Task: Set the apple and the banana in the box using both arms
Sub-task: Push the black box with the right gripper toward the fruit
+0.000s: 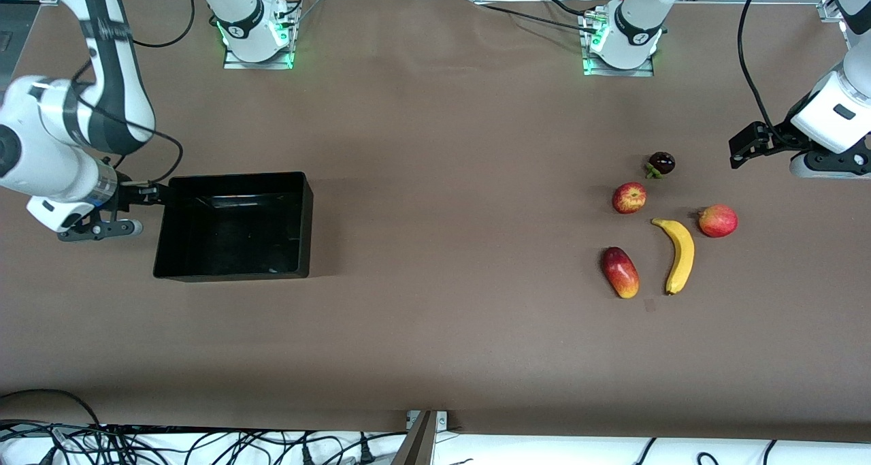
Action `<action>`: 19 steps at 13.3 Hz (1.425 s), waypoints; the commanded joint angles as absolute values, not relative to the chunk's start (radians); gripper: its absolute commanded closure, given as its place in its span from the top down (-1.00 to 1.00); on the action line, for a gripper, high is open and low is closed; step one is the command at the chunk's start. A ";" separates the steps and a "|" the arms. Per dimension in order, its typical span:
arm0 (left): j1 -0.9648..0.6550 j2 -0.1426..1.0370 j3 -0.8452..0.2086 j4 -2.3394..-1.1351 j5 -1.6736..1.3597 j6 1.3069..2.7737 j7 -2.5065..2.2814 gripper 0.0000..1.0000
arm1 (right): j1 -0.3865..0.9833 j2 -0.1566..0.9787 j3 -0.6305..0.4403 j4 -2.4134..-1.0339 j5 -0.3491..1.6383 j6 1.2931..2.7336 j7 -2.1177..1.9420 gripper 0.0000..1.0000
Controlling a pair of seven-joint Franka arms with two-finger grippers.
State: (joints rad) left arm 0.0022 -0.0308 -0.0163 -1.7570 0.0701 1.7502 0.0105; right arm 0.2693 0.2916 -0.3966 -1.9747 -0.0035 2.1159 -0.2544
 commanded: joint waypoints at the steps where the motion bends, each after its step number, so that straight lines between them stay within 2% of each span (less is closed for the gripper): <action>1: -0.003 -0.034 -0.012 -1.744 0.055 1.733 0.005 1.00 | 0.250 0.330 -0.396 -2.034 0.006 2.222 -0.275 1.00; 4: -0.003 -0.034 -0.012 -1.744 0.055 1.733 0.005 1.00 | 0.239 0.383 -0.396 -2.098 0.090 2.325 -0.278 1.00; 5: -0.003 -0.034 -0.012 -1.744 0.055 1.733 0.005 1.00 | 0.239 0.391 -0.396 -2.103 0.109 2.327 -0.293 0.85; 8: -0.003 -0.034 -0.012 -1.744 0.055 1.733 0.005 1.00 | 0.239 0.400 -0.396 -2.095 0.113 2.329 -0.298 0.12; 9: -0.003 -0.034 -0.012 -1.744 0.055 1.733 0.005 1.00 | 0.238 0.406 -0.394 -2.095 0.114 2.341 -0.299 -0.20; 11: -0.003 -0.034 -0.012 -1.744 0.055 1.733 0.005 1.00 | 0.236 0.413 -0.394 -2.089 0.115 2.341 -0.313 -1.00; 15: -0.003 -0.034 -0.012 -1.744 0.055 1.733 0.005 1.00 | 0.245 0.405 -0.391 -2.050 0.114 2.329 -0.322 -1.00; 19: -0.003 -0.034 -0.012 -1.744 0.055 1.733 0.005 1.00 | 0.253 0.402 -0.313 -1.867 0.114 2.134 -0.362 -1.00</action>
State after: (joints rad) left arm 0.0020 -0.0308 -0.0163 -1.7570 0.0701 1.7502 0.0105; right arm 0.2509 0.4074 -0.3598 -1.9688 0.1003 2.2295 -0.3429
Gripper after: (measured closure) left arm 0.000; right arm 0.960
